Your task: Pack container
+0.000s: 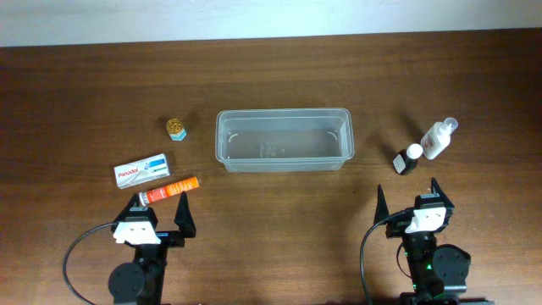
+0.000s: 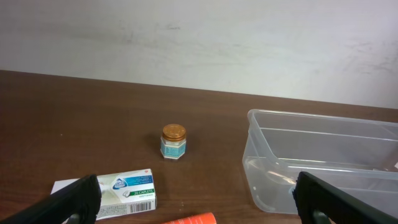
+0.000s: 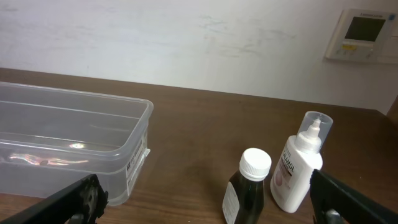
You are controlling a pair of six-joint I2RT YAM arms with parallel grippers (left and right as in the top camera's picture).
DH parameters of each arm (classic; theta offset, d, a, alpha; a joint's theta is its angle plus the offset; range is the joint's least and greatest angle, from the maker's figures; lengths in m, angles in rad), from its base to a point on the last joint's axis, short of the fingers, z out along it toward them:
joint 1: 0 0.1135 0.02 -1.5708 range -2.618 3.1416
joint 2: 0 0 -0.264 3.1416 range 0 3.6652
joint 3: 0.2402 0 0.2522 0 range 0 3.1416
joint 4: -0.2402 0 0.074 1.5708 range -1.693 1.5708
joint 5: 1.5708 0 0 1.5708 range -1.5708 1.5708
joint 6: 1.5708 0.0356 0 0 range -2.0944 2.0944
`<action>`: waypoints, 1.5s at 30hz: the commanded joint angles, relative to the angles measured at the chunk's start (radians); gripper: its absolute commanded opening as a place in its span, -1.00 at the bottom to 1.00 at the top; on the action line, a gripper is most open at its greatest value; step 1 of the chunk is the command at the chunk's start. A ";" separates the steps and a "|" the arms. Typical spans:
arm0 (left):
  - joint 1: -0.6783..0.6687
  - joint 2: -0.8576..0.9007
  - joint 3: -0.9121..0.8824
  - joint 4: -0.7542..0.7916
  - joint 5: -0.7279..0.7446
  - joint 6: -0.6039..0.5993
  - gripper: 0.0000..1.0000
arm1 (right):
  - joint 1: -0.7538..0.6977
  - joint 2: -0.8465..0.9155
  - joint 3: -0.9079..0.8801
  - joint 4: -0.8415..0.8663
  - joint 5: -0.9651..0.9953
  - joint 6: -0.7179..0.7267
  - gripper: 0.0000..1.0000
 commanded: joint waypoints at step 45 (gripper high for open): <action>0.005 -0.005 -0.005 -0.002 0.004 0.016 0.99 | -0.115 0.991 1.104 -0.526 -0.047 0.223 0.96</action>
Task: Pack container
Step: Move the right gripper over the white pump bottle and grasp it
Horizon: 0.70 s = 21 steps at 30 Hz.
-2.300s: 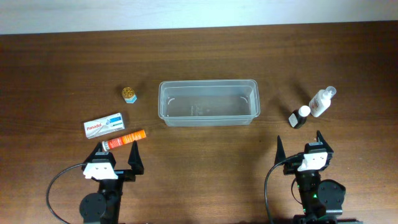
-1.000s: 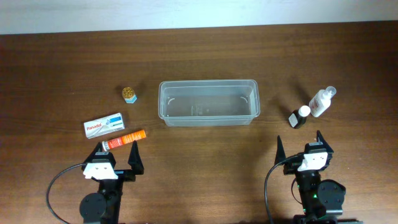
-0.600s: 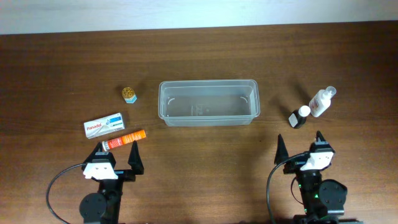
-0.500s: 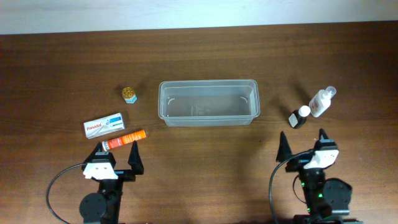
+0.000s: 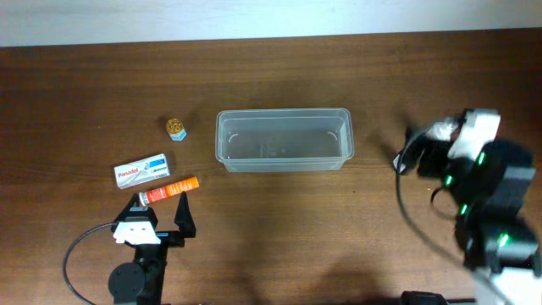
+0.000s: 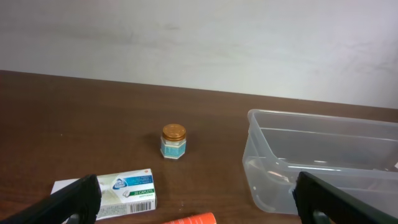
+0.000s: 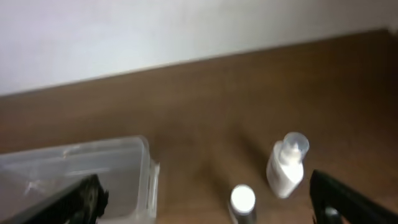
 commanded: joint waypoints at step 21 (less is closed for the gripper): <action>0.005 -0.005 -0.005 -0.002 0.004 0.016 0.99 | -0.207 0.481 0.296 -0.216 0.011 -0.071 1.00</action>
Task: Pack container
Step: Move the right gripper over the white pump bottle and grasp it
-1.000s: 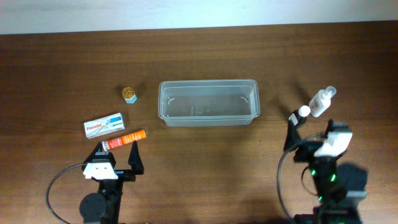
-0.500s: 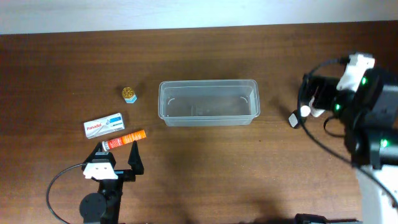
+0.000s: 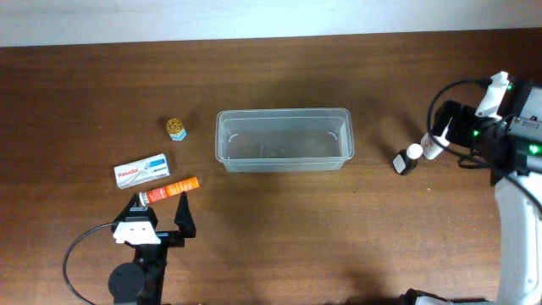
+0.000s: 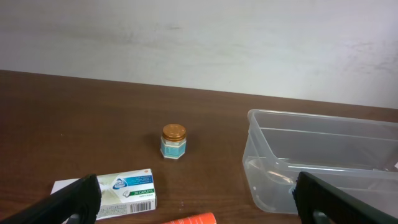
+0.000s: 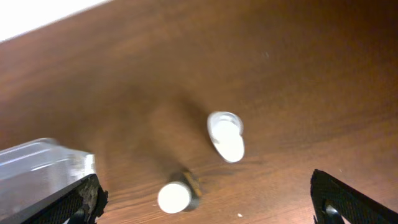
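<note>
A clear plastic container (image 3: 284,140) stands empty at the table's middle. Left of it are a small gold-lidded jar (image 3: 176,129), a white Panadol box (image 3: 141,170) and an orange tube (image 3: 169,190). To its right stand a dark bottle with a white cap (image 3: 406,161) and a white spray bottle (image 3: 432,146). My right gripper (image 3: 437,135) hangs open over both bottles, which its wrist view shows from above: the dark bottle (image 5: 177,196) and the spray bottle (image 5: 227,137). My left gripper (image 3: 160,203) rests open at the front, just behind the tube.
The table is dark brown wood, with a white wall along its far edge. My right arm's black cable loops over the table's right side. In the left wrist view the container (image 4: 323,168) lies ahead to the right and the jar (image 4: 174,142) ahead.
My right gripper has moved farther right and now looks steeply down on the two bottles, where before it saw them from farther back. The left arm and all objects are unmoved.
Both grippers first rested open at the table's front edge. Then the right arm stood raised over the right side, near the bottles. Now it hangs open above them. No object has changed place.
</note>
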You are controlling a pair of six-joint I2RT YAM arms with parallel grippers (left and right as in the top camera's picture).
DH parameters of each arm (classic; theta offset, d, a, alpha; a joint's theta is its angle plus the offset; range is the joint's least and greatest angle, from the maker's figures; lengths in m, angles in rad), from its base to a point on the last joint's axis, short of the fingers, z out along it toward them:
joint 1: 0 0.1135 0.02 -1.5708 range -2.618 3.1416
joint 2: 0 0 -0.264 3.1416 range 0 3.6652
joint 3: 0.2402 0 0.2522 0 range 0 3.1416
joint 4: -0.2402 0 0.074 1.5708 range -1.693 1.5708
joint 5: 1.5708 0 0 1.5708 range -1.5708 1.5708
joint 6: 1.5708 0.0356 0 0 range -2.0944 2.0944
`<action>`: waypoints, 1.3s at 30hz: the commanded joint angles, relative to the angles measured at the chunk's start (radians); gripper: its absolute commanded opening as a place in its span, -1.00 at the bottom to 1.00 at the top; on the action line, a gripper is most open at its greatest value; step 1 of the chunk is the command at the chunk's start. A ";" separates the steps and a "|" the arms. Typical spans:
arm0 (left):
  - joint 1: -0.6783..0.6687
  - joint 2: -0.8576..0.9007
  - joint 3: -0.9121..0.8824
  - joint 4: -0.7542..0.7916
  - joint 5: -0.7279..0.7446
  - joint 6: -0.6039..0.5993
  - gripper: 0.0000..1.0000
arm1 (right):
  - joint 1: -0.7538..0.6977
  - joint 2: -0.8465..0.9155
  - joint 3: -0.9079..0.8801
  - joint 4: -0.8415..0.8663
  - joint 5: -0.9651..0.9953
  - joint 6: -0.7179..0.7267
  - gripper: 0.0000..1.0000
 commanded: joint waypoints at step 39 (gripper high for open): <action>0.005 -0.005 -0.005 -0.002 0.004 0.016 0.99 | -0.013 0.435 0.017 0.207 0.001 -0.273 0.41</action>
